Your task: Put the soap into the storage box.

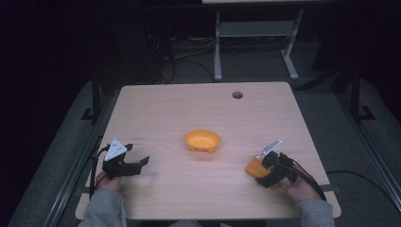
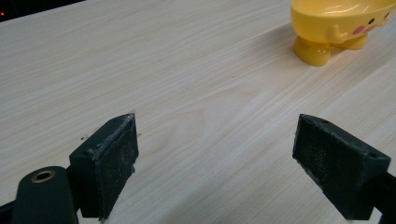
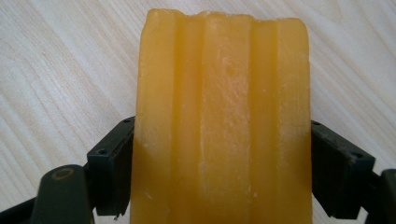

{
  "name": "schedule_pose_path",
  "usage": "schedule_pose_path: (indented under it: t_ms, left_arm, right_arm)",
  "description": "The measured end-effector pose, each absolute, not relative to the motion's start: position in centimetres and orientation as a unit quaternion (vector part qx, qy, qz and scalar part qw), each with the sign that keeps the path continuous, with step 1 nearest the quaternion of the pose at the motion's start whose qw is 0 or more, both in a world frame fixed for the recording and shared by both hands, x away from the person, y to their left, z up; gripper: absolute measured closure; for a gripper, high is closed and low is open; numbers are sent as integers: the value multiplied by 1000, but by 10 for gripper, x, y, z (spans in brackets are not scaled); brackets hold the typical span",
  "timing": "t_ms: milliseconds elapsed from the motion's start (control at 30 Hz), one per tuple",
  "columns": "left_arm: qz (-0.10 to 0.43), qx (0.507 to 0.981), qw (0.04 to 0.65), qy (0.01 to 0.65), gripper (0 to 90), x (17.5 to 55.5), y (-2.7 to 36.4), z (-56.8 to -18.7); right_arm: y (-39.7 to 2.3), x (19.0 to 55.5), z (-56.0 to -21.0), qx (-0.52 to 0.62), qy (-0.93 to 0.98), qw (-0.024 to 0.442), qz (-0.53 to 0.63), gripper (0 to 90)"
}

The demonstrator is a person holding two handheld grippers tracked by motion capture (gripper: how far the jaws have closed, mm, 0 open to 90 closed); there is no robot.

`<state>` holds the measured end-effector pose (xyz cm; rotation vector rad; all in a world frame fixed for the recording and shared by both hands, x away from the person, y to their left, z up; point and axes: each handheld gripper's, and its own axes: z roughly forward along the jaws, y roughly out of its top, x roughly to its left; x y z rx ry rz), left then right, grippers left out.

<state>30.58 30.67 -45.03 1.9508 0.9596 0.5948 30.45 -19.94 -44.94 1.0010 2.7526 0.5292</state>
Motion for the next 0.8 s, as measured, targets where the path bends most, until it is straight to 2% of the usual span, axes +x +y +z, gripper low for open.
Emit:
schedule_pose_path:
  t_ms: [800]
  left_arm:
    - [240,782,428,384,138,305,308,-450]
  right_arm:
    - [-195,309,-448,318,928,59,185,211]
